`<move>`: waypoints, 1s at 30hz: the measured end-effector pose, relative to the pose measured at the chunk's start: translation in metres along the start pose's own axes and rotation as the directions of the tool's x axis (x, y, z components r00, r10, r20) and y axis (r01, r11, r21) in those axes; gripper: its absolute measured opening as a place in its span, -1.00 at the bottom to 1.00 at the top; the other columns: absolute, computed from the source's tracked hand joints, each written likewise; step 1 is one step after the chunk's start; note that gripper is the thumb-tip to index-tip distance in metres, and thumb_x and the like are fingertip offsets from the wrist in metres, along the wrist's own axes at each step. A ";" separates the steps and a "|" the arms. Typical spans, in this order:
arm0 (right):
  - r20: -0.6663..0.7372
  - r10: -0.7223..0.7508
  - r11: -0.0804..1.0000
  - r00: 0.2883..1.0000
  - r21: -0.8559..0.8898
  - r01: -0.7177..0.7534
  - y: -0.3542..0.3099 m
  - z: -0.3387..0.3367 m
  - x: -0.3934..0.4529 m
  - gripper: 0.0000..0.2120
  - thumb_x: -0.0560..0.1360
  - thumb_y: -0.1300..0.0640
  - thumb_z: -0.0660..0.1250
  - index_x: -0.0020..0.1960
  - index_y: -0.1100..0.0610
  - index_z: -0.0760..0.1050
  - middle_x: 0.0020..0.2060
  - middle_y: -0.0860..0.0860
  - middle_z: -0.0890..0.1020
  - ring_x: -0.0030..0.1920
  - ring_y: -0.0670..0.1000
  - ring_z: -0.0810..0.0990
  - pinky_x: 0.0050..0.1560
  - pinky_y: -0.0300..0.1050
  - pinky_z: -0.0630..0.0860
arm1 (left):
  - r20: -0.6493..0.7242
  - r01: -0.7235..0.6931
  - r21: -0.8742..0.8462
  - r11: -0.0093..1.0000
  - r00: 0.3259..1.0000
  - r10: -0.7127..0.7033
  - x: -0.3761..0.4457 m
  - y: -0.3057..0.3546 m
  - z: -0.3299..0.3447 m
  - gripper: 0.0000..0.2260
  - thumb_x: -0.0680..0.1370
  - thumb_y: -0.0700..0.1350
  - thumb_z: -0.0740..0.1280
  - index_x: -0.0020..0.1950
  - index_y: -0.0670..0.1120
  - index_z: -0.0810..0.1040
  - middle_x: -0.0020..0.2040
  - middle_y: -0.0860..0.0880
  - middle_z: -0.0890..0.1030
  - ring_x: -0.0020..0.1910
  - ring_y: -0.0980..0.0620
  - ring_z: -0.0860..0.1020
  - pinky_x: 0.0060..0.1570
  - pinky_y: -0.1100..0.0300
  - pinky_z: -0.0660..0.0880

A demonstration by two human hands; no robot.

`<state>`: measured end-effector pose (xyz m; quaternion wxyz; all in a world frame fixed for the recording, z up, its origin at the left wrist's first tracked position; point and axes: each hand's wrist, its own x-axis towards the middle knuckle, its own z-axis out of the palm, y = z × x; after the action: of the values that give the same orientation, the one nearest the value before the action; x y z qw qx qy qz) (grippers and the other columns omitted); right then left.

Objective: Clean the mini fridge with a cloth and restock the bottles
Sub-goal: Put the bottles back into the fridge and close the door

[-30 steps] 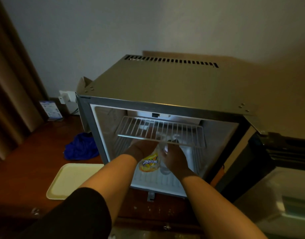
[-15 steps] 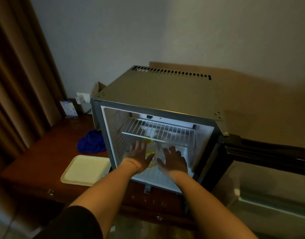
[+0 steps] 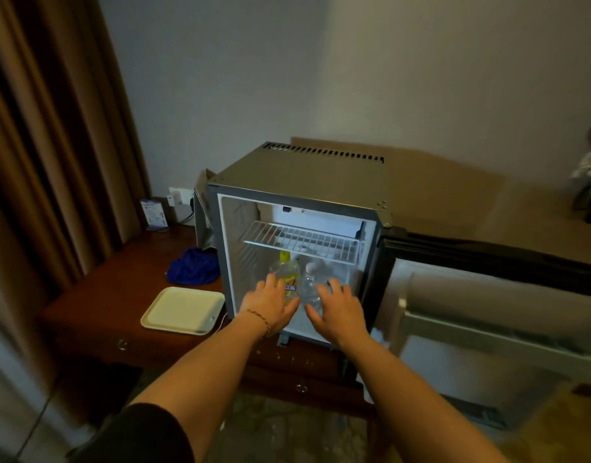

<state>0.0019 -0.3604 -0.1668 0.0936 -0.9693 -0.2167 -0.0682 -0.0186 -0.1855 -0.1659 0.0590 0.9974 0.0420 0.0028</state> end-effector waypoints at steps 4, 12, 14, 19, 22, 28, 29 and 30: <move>-0.077 0.035 0.999 0.996 -0.015 -0.036 -0.003 -0.029 -0.038 -0.46 0.58 -0.18 0.26 0.41 0.15 0.41 0.31 0.18 0.44 0.23 0.29 0.45 0.05 0.16 0.54 | -0.035 -0.023 -0.014 1.000 0.999 0.023 -0.038 0.008 -0.017 -0.45 0.63 0.27 0.03 0.42 -0.10 0.30 0.38 -0.14 0.29 0.29 -0.18 0.39 0.13 -0.11 0.50; -0.244 0.074 0.988 0.967 -0.113 -0.104 0.007 -0.106 -0.121 -0.54 0.54 -0.17 0.26 0.27 0.14 0.48 0.26 0.17 0.46 0.27 0.24 0.40 0.11 0.14 0.49 | -0.055 -0.129 -0.005 0.992 0.990 0.128 -0.117 0.032 -0.046 -0.45 0.62 0.28 0.06 0.39 -0.12 0.32 0.37 -0.15 0.32 0.29 -0.19 0.38 0.08 -0.08 0.48; -0.271 0.104 0.981 0.957 -0.131 -0.144 0.016 -0.127 -0.137 -0.53 0.55 -0.19 0.25 0.28 0.13 0.47 0.31 0.16 0.43 0.31 0.23 0.36 0.16 0.13 0.45 | -0.075 -0.166 0.015 0.986 0.983 0.166 -0.131 0.044 -0.054 -0.47 0.61 0.29 0.07 0.34 -0.11 0.35 0.35 -0.15 0.34 0.29 -0.18 0.37 0.07 -0.08 0.49; -0.216 0.125 0.948 0.968 -0.262 -0.181 0.051 -0.163 -0.159 -0.48 0.57 -0.26 0.17 0.37 0.07 0.39 0.44 0.14 0.31 0.44 0.20 0.25 0.28 0.15 0.39 | -0.148 -0.230 0.055 0.972 0.961 0.236 -0.145 0.082 -0.079 -0.46 0.60 0.30 0.06 0.31 -0.11 0.38 0.35 -0.18 0.35 0.27 -0.18 0.39 0.11 -0.06 0.50; -0.200 0.192 0.943 0.961 -0.233 -0.237 0.080 -0.181 -0.162 -0.40 0.58 -0.28 0.14 0.46 0.09 0.30 0.53 0.16 0.21 0.53 0.23 0.13 0.42 0.19 0.29 | -0.197 -0.257 0.091 0.962 0.942 0.270 -0.145 0.103 -0.090 -0.45 0.59 0.32 0.04 0.29 -0.10 0.38 0.32 -0.18 0.38 0.23 -0.17 0.42 0.10 -0.06 0.52; -0.173 0.328 0.914 0.929 -0.191 -0.358 0.152 -0.216 -0.153 -0.26 0.60 -0.31 0.10 0.60 0.14 0.09 0.60 0.16 0.03 0.59 0.23 -0.03 0.51 0.20 0.12 | -0.187 -0.228 0.120 0.966 0.951 0.247 -0.142 0.140 -0.097 -0.45 0.60 0.32 0.04 0.32 -0.09 0.36 0.35 -0.16 0.35 0.28 -0.17 0.38 0.12 -0.05 0.50; -0.155 0.346 0.910 0.925 -0.184 -0.371 0.164 -0.220 -0.150 -0.24 0.60 -0.32 0.09 0.61 0.14 0.05 0.61 0.16 -0.01 0.59 0.23 -0.07 0.52 0.20 0.09 | -0.180 -0.213 0.112 0.971 0.956 0.231 -0.141 0.145 -0.094 -0.45 0.59 0.32 0.04 0.32 -0.09 0.36 0.36 -0.16 0.35 0.28 -0.17 0.39 0.13 -0.06 0.50; -0.135 0.362 0.906 0.922 -0.182 -0.382 0.176 -0.223 -0.148 -0.23 0.60 -0.33 0.08 0.61 0.14 0.02 0.61 0.16 -0.03 0.60 0.23 -0.09 0.53 0.21 0.06 | -0.171 -0.200 0.104 0.974 0.962 0.215 -0.141 0.149 -0.091 -0.45 0.59 0.33 0.03 0.32 -0.08 0.36 0.36 -0.15 0.35 0.28 -0.16 0.40 0.14 -0.07 0.51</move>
<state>-0.0751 -0.6239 -0.0020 0.0154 -0.9927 -0.0149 -0.1185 -0.1474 -0.3345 -0.0576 0.0112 0.9935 -0.0575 0.0977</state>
